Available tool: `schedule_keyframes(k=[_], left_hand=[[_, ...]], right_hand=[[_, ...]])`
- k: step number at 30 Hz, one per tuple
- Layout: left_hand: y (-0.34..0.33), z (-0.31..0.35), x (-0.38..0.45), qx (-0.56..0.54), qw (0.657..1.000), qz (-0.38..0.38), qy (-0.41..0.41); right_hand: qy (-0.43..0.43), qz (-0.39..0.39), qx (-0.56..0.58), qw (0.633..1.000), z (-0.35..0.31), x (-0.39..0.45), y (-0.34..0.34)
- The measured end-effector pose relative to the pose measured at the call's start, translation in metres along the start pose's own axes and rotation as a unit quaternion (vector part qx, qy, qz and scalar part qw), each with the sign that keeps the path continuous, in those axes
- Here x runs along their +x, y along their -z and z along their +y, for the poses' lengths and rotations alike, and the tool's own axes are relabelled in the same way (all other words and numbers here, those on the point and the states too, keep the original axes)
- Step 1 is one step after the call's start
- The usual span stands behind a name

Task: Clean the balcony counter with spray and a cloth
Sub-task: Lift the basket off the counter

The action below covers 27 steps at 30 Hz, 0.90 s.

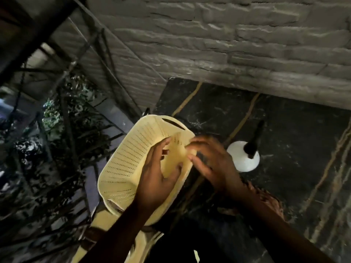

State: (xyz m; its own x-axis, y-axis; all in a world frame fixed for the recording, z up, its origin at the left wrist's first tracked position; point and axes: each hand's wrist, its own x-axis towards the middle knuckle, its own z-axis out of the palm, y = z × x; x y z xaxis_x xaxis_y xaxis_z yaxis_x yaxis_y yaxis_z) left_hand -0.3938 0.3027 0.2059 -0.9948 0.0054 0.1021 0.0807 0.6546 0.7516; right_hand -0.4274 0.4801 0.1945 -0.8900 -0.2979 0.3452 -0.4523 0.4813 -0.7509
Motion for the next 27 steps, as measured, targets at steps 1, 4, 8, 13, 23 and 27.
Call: schedule_keyframes(k=[1, 4, 8, 13, 23, 27], left_hand=[[0.01, -0.008, -0.005, -0.004, 1.0, 0.02, 0.015], [0.039, -0.04, -0.025, -0.005, 0.994, 0.092, 0.058], [0.058, -0.075, -0.049, 0.018, 0.975, 0.197, 0.101], [0.048, -0.093, -0.074, -0.024, 0.935, 0.273, 0.224], [0.058, -0.111, -0.049, -0.307, 0.847, 0.302, 0.312], [0.078, -0.112, -0.026, -0.324, 0.847, 0.27, 0.324]], right_hand=[[-0.011, 0.001, -0.004, 1.0, -0.002, 0.015, -0.003], [-0.063, -0.027, 0.003, 0.998, -0.003, 0.057, -0.017], [-0.114, -0.08, -0.037, 0.99, -0.007, 0.095, -0.042], [-0.148, -0.14, -0.145, 0.968, -0.003, 0.106, -0.067], [-0.159, -0.098, -0.16, 0.969, -0.003, 0.094, -0.082], [-0.196, -0.063, -0.121, 0.971, 0.0, 0.091, -0.078]])
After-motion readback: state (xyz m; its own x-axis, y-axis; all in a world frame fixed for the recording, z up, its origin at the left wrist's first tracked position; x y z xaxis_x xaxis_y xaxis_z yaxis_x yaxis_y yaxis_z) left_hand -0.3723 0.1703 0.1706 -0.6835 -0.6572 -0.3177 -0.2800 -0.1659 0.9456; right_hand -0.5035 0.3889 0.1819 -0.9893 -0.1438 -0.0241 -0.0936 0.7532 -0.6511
